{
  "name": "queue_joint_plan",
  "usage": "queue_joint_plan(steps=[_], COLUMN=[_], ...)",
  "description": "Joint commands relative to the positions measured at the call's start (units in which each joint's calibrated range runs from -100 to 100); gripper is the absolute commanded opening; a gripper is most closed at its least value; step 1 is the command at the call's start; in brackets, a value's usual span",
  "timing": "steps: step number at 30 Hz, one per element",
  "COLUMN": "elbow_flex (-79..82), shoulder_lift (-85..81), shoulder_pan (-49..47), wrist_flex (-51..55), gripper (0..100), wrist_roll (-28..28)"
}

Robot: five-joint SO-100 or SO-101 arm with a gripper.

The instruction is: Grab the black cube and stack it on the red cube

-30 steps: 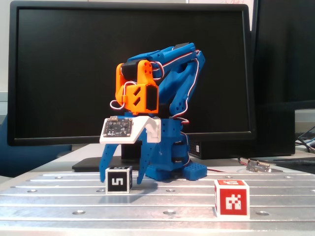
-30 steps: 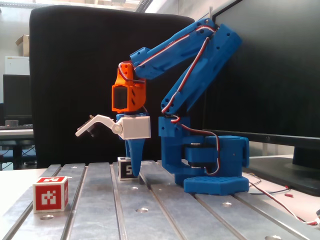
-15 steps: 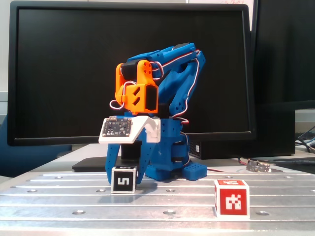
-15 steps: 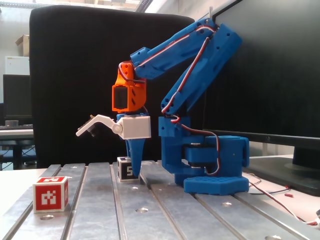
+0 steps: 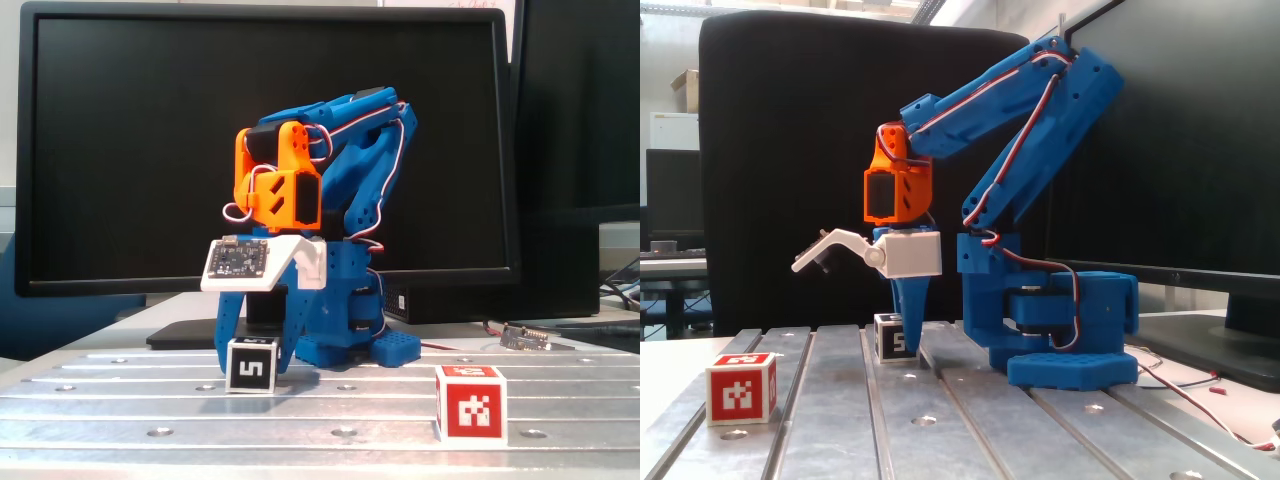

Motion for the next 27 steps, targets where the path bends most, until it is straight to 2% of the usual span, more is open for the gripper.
queue_joint_plan(steps=[1, 11, 17, 22, 27], elbow_flex=[-4.2, -10.8, -21.6, -27.2, -28.4], shoulder_lift=[-0.2, -0.2, -0.1, -0.2, -0.8], shoulder_pan=[-0.3, -0.4, -3.0, -5.7, -11.5], wrist_flex=[2.2, 9.2, 18.5, 24.0, 25.1], gripper=[19, 19, 19, 19, 19], wrist_roll=[0.4, 0.2, -0.2, -3.2, -7.8])
